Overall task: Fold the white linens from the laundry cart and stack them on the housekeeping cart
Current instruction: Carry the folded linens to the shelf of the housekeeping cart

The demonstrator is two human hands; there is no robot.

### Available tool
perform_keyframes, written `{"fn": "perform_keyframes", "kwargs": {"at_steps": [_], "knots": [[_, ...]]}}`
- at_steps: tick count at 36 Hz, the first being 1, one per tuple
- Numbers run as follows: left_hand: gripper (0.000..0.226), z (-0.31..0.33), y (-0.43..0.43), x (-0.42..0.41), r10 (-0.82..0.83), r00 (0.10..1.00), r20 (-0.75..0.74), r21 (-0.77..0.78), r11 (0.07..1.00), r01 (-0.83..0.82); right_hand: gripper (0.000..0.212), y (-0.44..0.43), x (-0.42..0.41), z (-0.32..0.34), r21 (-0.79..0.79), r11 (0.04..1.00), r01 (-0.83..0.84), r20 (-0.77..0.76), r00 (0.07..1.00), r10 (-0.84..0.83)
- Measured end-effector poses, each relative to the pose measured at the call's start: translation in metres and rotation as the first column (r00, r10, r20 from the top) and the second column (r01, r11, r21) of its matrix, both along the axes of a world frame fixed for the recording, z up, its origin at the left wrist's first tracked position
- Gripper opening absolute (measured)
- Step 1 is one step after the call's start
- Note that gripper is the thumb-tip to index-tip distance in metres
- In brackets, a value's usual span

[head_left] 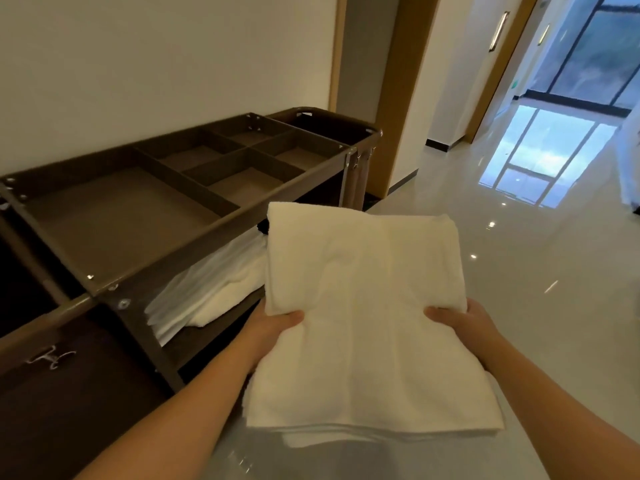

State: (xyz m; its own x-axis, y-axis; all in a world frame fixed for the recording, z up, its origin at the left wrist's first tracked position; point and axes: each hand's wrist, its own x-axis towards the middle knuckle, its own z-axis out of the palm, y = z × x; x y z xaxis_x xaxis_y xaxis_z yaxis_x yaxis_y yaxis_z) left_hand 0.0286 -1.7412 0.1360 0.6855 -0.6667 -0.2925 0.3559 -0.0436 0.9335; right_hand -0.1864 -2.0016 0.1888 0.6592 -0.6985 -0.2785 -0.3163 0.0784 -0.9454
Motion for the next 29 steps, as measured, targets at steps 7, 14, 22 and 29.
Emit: {"fn": "perform_keyframes", "kwargs": {"at_steps": [7, 14, 22, 29], "knots": [[0.104, -0.025, -0.064, 0.017, 0.2, 0.98, 0.002, -0.004, 0.98, -0.2, 0.049, -0.103, 0.082, -0.016, -0.032, 0.975, -0.219, -0.01, 0.976, 0.219], [0.112, -0.046, -0.124, 0.03, 0.424, 0.906, -0.002, 0.028, 0.905, -0.424, 0.07, -0.191, 0.178, -0.03, -0.033, 0.876, -0.482, -0.038, 0.876, 0.48], [0.124, -0.083, -0.164, 0.054, 0.612, 0.789, -0.063, 0.037, 0.791, -0.61, 0.07, -0.234, 0.273, -0.067, -0.033, 0.768, -0.64, -0.073, 0.768, 0.636], [0.125, -0.125, -0.194, 0.084, 0.703, 0.708, -0.072, 0.098, 0.711, -0.696, 0.076, -0.262, 0.347, -0.126, -0.007, 0.702, -0.712, -0.101, 0.699, 0.708]]}}
